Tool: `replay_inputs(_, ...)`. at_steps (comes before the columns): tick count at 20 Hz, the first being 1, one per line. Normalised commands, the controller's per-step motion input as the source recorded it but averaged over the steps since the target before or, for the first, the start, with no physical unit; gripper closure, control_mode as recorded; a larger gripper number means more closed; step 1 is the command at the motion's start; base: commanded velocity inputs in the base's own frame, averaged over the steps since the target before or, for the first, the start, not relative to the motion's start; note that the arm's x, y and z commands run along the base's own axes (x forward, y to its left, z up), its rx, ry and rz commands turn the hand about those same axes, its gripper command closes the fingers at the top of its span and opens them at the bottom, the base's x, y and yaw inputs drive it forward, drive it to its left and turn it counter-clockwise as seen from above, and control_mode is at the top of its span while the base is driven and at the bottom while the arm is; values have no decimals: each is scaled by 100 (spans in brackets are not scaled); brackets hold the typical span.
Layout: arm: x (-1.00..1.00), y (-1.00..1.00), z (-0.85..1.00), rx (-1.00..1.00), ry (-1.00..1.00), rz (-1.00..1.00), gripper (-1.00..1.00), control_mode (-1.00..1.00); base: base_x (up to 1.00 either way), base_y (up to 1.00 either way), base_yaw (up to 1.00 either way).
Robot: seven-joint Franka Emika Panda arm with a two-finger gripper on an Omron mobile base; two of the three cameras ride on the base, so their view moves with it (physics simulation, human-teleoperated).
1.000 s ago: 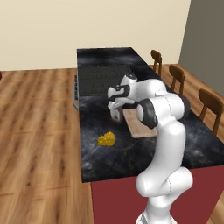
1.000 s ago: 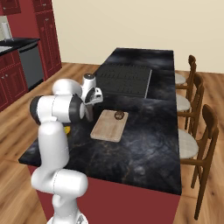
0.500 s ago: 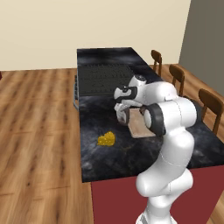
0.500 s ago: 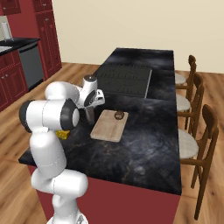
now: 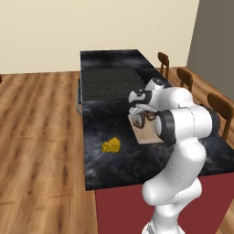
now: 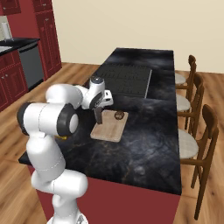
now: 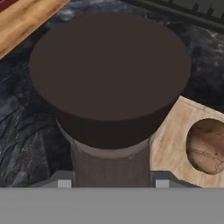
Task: Retrieve the reheated potato from the microwave, then place the potato, cheese, and condiment on the cutting board.
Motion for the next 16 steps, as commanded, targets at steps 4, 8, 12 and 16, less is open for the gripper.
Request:
replay_inputs(4,3,-42,-6,0,-1,-6,100,-100,0,0,0)
replay_inputs(8,1,-28,-18,0,0,-3,100,-100,0,0,0)
replay_inputs(12,9,-10,-19,1,-6,0,100,-100,0,0,0)
replay_inputs(16,20,0,-15,4,-12,0,100,-100,0,0,0)
